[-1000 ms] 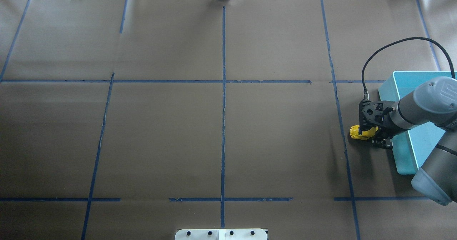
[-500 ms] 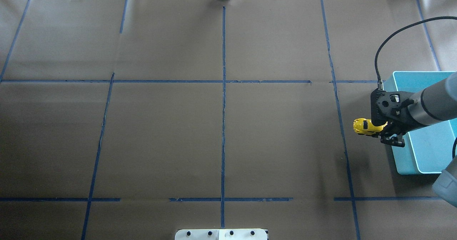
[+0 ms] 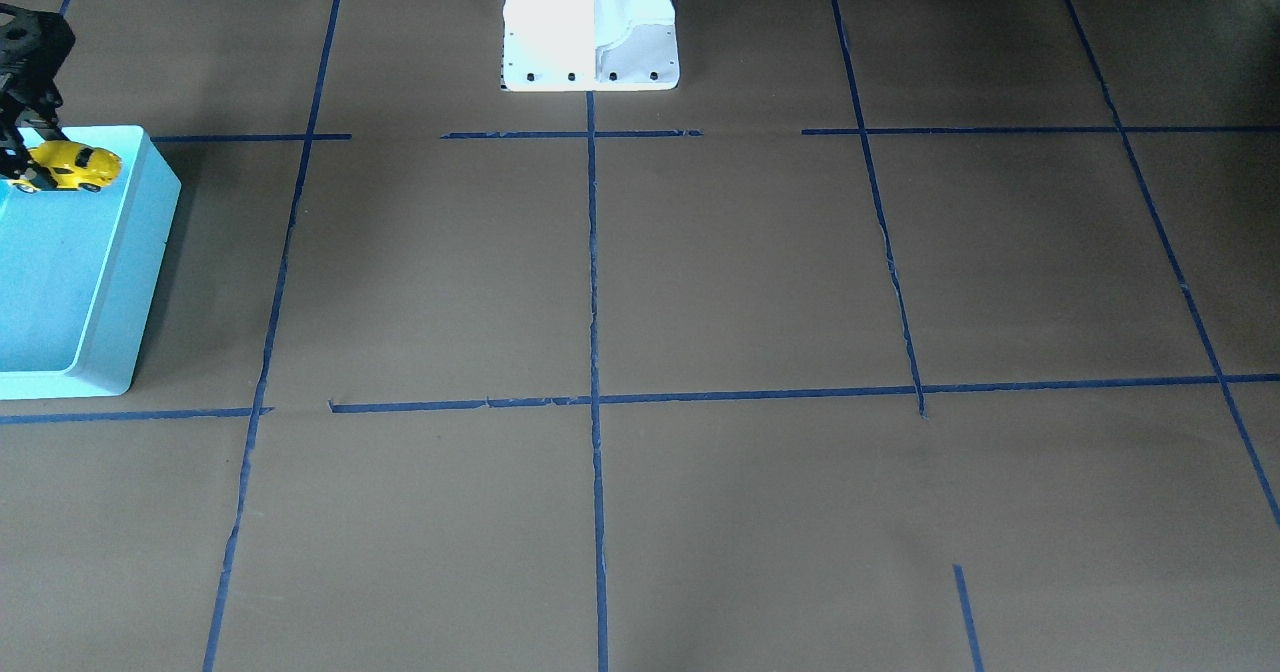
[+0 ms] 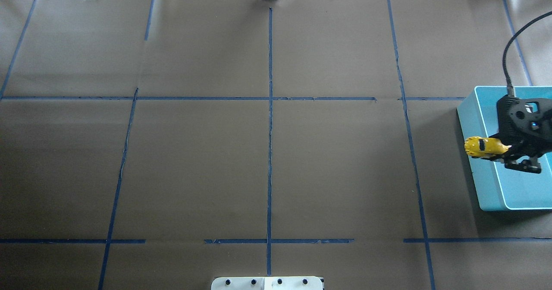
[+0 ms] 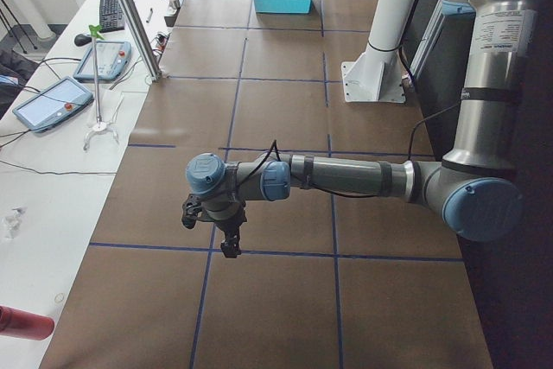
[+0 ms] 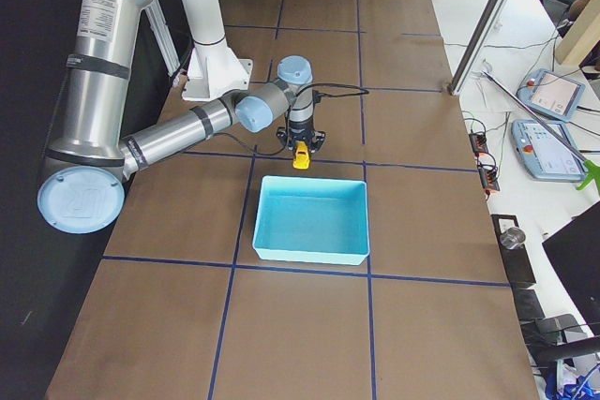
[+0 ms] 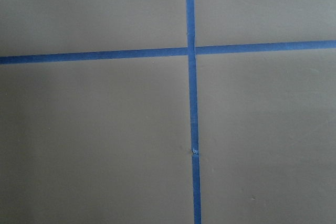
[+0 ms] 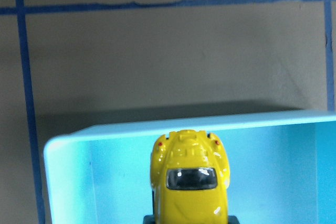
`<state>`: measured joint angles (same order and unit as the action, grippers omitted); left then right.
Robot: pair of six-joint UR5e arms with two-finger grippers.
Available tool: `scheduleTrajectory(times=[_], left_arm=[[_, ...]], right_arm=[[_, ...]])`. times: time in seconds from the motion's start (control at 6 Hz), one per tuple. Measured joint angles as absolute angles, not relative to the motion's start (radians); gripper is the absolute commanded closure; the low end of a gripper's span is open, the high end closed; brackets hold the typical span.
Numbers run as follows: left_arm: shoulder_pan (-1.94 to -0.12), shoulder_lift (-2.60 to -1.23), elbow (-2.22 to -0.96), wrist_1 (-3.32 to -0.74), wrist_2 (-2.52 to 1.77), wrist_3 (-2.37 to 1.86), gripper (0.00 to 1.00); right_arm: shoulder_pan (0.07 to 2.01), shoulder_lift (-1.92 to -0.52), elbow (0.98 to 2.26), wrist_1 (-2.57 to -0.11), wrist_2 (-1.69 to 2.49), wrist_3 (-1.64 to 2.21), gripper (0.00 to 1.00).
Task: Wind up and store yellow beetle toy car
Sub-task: 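Lift the car with the right gripper and lower it into the tray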
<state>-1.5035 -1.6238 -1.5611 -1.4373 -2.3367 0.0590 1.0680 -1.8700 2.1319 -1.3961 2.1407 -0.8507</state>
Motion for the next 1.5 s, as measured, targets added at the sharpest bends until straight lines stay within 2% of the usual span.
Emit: scheduleTrajectory(times=[0.17, 0.67, 1.5], left_arm=[[-1.503, -1.624, -1.560, -1.437, -2.337, 0.060, 0.00], [-1.503, -1.624, -1.559, -1.437, -2.338, 0.061, 0.00], [-1.503, -1.624, -1.571, -1.436, -2.343, 0.055, 0.00]], right_arm=[[1.094, -1.879, 2.056, -1.359, 2.138, -0.904, 1.00], [1.088, -1.873, 1.792, -1.041, 2.135, -0.812, 1.00], [1.010, -1.808, 1.685, -0.996, 2.139, -0.791, 1.00]])
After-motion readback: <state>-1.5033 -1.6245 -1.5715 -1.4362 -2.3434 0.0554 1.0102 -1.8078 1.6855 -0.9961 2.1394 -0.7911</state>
